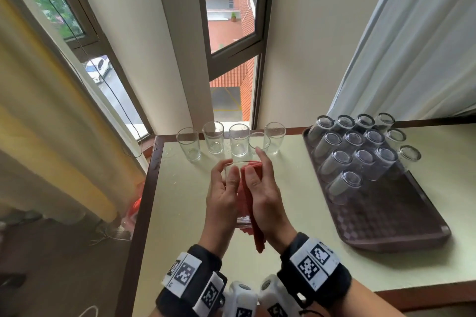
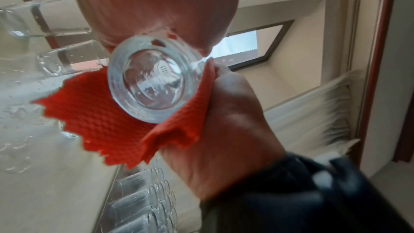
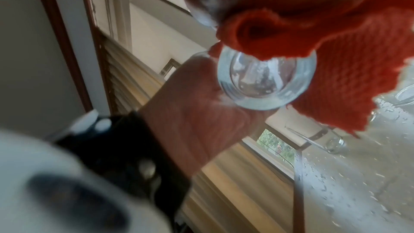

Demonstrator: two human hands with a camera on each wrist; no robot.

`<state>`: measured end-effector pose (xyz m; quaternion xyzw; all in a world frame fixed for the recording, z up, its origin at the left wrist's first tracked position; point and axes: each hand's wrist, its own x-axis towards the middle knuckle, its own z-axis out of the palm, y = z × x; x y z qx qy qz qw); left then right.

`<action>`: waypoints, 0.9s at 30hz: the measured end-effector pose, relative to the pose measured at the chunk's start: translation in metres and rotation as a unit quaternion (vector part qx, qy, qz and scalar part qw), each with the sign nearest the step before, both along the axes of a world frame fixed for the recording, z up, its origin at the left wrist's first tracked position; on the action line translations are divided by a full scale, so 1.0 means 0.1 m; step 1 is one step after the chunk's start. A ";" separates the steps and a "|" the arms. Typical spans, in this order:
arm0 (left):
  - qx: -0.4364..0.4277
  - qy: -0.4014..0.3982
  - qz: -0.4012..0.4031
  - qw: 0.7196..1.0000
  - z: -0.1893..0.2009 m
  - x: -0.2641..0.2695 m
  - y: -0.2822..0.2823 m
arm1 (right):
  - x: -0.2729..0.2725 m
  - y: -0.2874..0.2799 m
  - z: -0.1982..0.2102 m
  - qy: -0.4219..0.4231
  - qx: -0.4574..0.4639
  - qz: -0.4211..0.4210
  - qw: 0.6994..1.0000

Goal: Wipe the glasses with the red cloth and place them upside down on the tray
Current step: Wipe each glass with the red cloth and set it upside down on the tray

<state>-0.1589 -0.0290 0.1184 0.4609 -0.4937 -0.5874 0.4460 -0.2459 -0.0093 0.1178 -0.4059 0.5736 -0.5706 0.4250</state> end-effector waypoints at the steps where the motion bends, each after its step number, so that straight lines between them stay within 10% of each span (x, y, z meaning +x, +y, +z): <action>1: 0.003 0.008 -0.003 1.000 0.01 -0.03 -0.01 | -0.03 -0.03 0.04 -0.030 0.007 -0.005 1.000; 27: -0.008 0.017 -0.030 0.999 0.24 -0.10 -0.14 | -0.06 -0.08 0.03 0.017 -0.005 0.011 1.000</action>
